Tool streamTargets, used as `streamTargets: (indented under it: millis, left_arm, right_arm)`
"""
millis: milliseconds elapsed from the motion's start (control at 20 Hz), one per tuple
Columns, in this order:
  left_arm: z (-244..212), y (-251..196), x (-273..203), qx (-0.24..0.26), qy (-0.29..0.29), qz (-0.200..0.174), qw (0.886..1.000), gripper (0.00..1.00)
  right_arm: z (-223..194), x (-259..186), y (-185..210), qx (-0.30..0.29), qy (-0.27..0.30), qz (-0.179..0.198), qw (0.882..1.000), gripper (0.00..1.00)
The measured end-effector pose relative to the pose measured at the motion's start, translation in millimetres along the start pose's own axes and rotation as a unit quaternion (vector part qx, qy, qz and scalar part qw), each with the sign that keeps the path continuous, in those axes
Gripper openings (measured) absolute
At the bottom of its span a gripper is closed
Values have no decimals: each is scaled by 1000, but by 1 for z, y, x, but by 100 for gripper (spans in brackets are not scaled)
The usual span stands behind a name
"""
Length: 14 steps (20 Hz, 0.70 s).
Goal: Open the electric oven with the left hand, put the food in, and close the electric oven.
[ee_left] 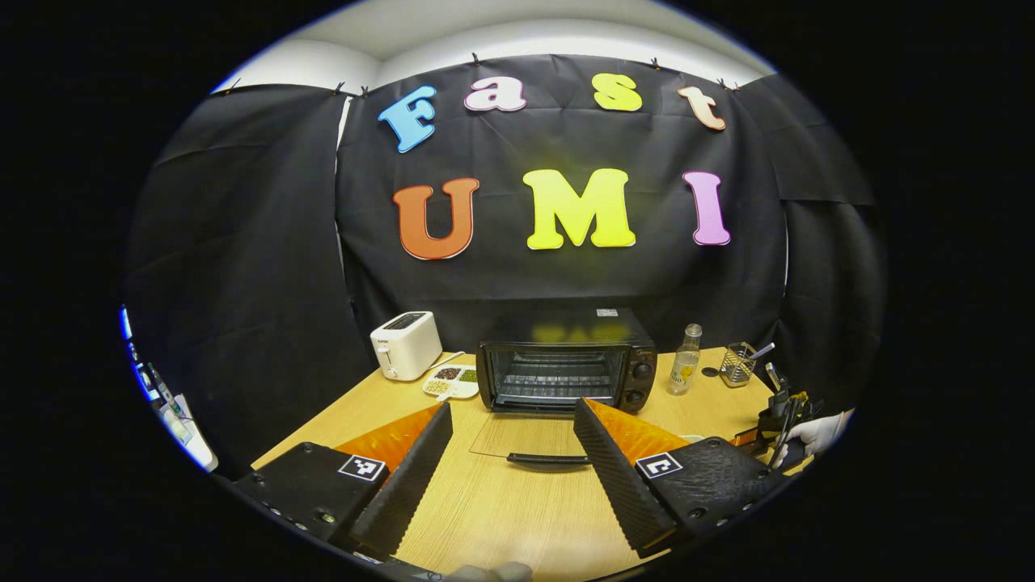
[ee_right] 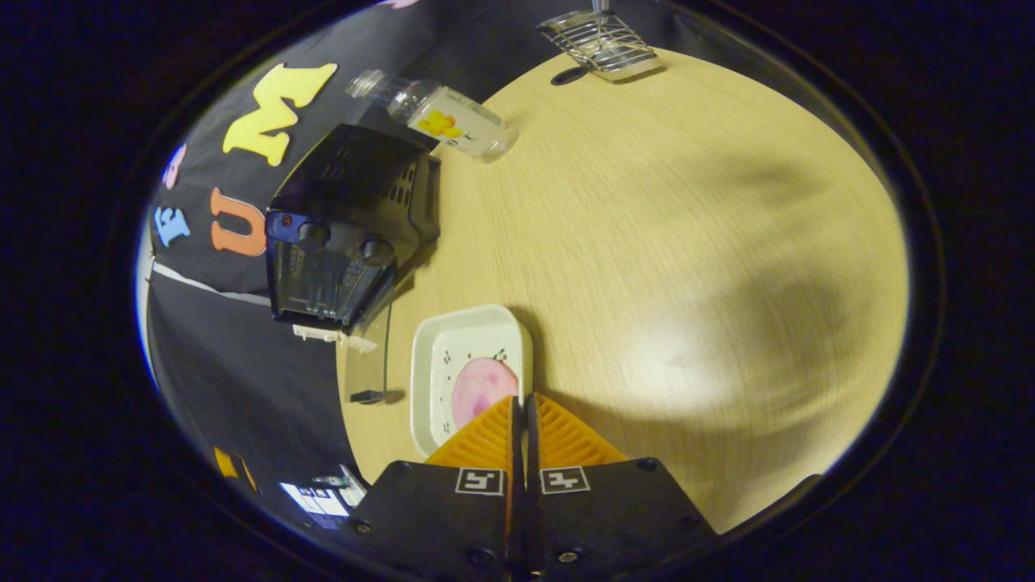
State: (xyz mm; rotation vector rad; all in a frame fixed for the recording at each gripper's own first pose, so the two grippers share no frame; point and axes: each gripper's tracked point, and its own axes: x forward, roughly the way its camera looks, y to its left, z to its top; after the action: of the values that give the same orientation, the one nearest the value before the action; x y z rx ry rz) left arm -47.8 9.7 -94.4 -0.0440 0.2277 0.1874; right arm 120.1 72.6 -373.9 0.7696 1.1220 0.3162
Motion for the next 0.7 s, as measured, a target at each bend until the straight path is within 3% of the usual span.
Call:
streamTargets:
  millis: [300, 350, 500, 700]
  left_arm:
    - [0, -1, -4, 1, -1, -1, 1000, 96]
    - [1, 0, -5, 1, -3, -4, 1000, 97]
    - [3, 5, -6, 6, -6, -15, 1000, 97]
    - [5, 21, -9, 15, -5, -28, 999, 97]
  right_arm:
    - [7, -34, 26, 24, -46, 23, 998, 4]
    - [8, -40, 35, 28, -59, 28, 997, 0]
    - [4, -53, 69, 39, -93, 47, 994, 4]
    - [-12, -46, 116, 93, -135, 73, 984, 0]
